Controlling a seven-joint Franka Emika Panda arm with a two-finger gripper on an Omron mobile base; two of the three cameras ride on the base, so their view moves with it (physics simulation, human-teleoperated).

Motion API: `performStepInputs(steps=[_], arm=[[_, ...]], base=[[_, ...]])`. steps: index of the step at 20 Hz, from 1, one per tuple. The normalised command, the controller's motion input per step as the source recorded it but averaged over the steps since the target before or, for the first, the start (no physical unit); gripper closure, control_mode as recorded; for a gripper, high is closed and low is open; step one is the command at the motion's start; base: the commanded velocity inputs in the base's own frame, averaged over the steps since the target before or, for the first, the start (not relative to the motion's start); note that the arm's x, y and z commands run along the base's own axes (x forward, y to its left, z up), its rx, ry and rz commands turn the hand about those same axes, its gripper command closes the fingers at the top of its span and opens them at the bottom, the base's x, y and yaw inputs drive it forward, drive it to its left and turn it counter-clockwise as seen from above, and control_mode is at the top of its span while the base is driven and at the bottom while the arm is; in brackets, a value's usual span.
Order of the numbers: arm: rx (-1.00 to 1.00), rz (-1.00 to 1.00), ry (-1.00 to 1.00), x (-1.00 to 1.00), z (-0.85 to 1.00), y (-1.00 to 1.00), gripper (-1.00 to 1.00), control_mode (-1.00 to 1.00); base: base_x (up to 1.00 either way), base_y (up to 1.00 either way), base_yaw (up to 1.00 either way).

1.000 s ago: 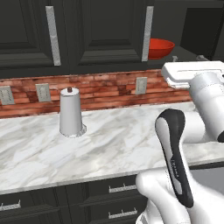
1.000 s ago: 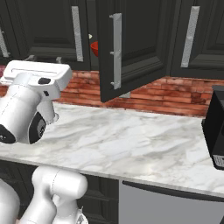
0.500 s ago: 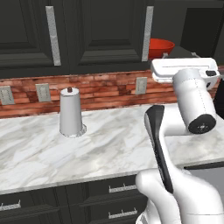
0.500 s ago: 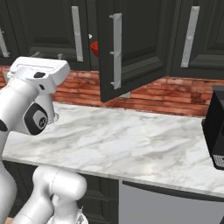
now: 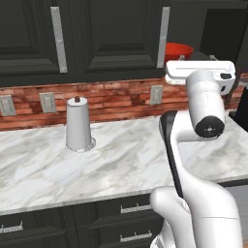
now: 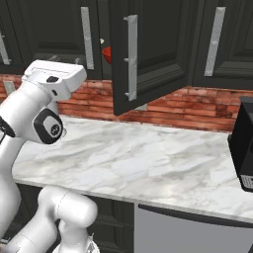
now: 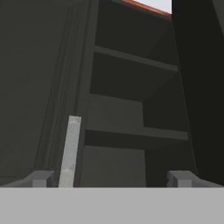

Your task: Move the bowls from the cabinet to the plates on the dining table.

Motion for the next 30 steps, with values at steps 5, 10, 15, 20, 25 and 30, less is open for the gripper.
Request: performStepInputs(steps=[5,10,15,20,25,30], arm=[[0.00,-0.06,0.00,0.27,-0.01,-0.12,-1.00,-1.00],[0.00,-0.17,0.01,0.07,-0.07,-0.06,-1.00,-1.00],[0.00,-0.22,0.01,0.03,-0.08,0.00,-1.00,-1.00],[0.04,-0.19,0.03,0.02,-0.05,-0.04,-1.00,-1.00],[0.09,-0.14,0.05,0.00,-0.02,-0.21,-1.00,-1.00],[0.13,-0.06,0.05,0.01,0.00,-0.30,-1.00,-1.00]], base=[[0.00,0.00,0.00],[0.00,0.00,0.00],[0.00,0.00,0.00],[0.00,0.00,0.00],[0.00,0.00,0.00],[0.00,0.00,0.00]])
